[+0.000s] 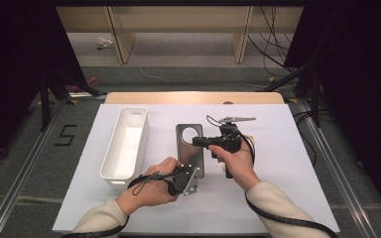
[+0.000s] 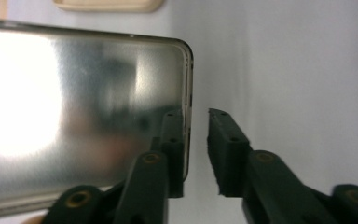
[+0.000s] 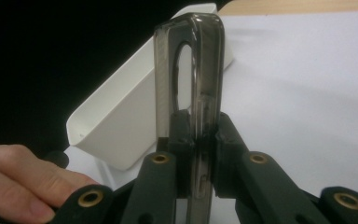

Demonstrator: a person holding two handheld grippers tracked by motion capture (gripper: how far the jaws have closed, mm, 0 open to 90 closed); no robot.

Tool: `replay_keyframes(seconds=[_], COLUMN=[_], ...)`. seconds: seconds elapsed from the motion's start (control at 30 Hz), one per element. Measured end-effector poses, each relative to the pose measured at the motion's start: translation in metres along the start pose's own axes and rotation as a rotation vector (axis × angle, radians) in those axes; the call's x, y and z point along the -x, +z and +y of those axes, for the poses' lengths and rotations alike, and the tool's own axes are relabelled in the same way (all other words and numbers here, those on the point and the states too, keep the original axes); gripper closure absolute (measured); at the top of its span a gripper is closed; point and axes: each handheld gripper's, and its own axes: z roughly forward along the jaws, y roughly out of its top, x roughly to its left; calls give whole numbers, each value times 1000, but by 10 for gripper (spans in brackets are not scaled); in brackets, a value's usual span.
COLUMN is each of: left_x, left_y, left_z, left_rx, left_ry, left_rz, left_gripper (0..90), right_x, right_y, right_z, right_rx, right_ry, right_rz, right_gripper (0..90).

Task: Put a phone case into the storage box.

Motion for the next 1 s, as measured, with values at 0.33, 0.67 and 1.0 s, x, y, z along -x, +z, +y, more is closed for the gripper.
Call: replay_keyframes(seconds=[0.33, 0.67, 1.0], left_x=[0, 0, -4], left_y=[-10, -17, -22], left_z=[-17, -34, -44], left_rx=[127, 261, 307], left_ry=[-177, -414, -521], left_rz=[54, 87, 110], left_gripper=[334, 273, 298], right_x=[4, -1, -6], right_y=[-16, -25, -28], right_z=[2, -1, -5], right_rx=[33, 43, 46], right_ry=[-16, -48, -70], right_rz=[-27, -42, -44], right_gripper=[811, 810, 810])
